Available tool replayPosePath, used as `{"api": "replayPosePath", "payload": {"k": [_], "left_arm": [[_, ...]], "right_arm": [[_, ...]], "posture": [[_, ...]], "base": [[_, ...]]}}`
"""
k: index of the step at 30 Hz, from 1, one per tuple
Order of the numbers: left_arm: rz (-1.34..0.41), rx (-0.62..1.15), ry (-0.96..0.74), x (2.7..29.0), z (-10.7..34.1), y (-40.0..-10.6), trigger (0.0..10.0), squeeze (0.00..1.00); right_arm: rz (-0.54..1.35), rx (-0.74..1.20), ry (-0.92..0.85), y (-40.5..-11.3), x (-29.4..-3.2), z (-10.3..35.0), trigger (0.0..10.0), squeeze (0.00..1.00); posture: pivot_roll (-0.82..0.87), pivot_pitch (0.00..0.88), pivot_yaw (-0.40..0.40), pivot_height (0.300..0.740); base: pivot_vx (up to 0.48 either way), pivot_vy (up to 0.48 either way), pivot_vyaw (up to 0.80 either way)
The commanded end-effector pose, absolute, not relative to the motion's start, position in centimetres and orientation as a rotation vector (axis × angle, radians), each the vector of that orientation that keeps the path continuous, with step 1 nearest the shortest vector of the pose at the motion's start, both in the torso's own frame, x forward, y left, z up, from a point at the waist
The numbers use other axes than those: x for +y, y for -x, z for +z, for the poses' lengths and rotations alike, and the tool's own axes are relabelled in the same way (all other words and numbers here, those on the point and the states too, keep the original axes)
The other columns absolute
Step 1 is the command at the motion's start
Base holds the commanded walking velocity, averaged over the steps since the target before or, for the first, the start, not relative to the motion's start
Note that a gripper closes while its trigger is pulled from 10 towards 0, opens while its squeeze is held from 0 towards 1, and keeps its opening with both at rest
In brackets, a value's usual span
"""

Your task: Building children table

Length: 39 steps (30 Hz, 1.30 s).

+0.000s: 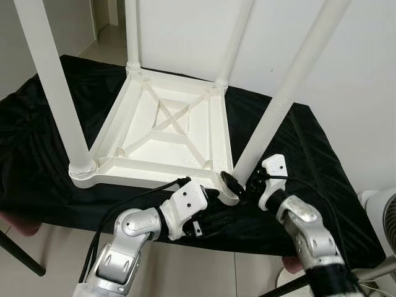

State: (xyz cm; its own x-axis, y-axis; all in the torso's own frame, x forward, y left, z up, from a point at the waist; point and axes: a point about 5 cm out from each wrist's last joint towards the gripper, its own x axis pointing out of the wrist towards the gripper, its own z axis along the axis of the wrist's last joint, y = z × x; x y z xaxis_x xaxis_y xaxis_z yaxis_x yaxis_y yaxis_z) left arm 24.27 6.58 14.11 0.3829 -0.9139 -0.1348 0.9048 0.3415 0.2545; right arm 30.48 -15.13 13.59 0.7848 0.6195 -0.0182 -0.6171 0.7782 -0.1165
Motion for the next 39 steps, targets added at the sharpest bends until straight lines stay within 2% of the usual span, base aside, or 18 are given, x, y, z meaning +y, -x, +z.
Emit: {"api": "replayPosePath", "payload": {"k": [1, 4, 5, 6, 8, 9, 18, 19, 23, 24, 29, 30, 37, 39], "left_arm": [[-1.045, -0.049, -0.307, 6.5, 14.0, -24.8, 10.0, 0.00], [-1.034, -0.052, -0.311, 6.5, 14.0, -24.9, 10.0, 0.00], [-1.027, -0.056, -0.313, 6.5, 14.1, -25.0, 10.0, 0.00], [-1.019, -0.059, -0.314, 6.5, 14.2, -25.1, 10.0, 0.00], [-1.015, -0.062, -0.314, 6.5, 14.2, -25.2, 10.0, 0.00], [-1.012, -0.065, -0.313, 6.5, 14.3, -25.3, 10.0, 0.00], [-1.005, -0.075, -0.313, 6.3, 14.4, -25.4, 10.0, 0.00], [-1.007, -0.077, -0.311, 6.3, 14.5, -25.4, 10.0, 0.00], [-1.008, -0.078, -0.310, 6.2, 14.5, -25.4, 10.0, 0.00], [-1.012, -0.080, -0.309, 6.1, 14.5, -25.3, 10.0, 0.00], [-1.021, -0.080, -0.307, 6.0, 14.5, -25.2, 10.0, 0.00], [-1.026, -0.079, -0.302, 6.0, 14.5, -25.2, 10.0, 0.00], [-1.041, -0.071, -0.294, 5.7, 14.3, -24.9, 10.0, 0.00], [-1.044, -0.071, -0.294, 5.7, 14.3, -25.0, 10.0, 0.00]], "right_arm": [[0.682, 0.000, 0.116, -30.6, -15.5, 13.1, 10.0, 0.00], [0.696, 0.008, 0.113, -31.0, -15.7, 12.8, 10.0, 0.00], [0.708, 0.007, 0.112, -31.2, -15.7, 12.8, 9.4, 0.00], [0.711, 0.010, 0.109, -31.4, -15.6, 12.7, 2.2, 0.00], [0.716, 0.009, 0.107, -31.6, -15.6, 12.6, 2.2, 0.00], [0.722, 0.011, 0.107, -31.7, -15.6, 12.5, 0.0, 0.00], [0.748, 0.014, 0.098, -31.8, -15.7, 12.0, 0.0, 0.00], [0.744, 0.019, 0.080, -31.7, -15.8, 11.8, 7.3, 0.00], [0.742, 0.021, 0.067, -31.6, -15.8, 11.7, 7.3, 0.00], [0.721, 0.020, 0.044, -31.5, -15.8, 11.6, 10.0, 0.00], [0.583, 0.034, 0.006, -31.3, -15.5, 11.3, 10.0, 0.00], [0.464, 0.044, -0.012, -31.3, -15.4, 11.2, 10.0, 0.00], [0.285, 0.042, -0.062, -30.5, -14.7, 11.2, 10.0, 0.00], [0.141, 0.045, -0.067, -29.8, -14.3, 11.2, 10.0, 0.00]], "posture": [[0.00, 0.004, -0.147, 0.740], [0.00, 0.005, -0.145, 0.740], [0.01, 0.005, -0.146, 0.740], [0.01, 0.005, -0.150, 0.740], [0.01, 0.005, -0.150, 0.740], [0.01, 0.007, -0.152, 0.740], [0.01, 0.014, -0.155, 0.740], [0.01, 0.016, -0.154, 0.740], [0.01, 0.015, -0.154, 0.740], [0.01, 0.014, -0.154, 0.740], [0.00, 0.019, -0.153, 0.740], [-0.01, 0.025, -0.149, 0.740], [-0.02, 0.030, -0.143, 0.740], [-0.02, 0.031, -0.144, 0.740]], "base": [[0.000, 0.000, 0.00], [0.000, 0.000, 0.00], [0.000, 0.000, 0.00], [0.000, 0.000, 0.00], [0.000, 0.000, 0.00], [0.000, 0.000, 0.00], [0.000, 0.000, 0.00], [0.000, 0.000, 0.00], [0.000, 0.000, 0.00], [0.000, 0.000, 0.00], [0.000, 0.000, 0.00], [0.000, 0.000, 0.00], [0.000, 0.000, 0.00], [0.000, 0.000, 0.00]]}}
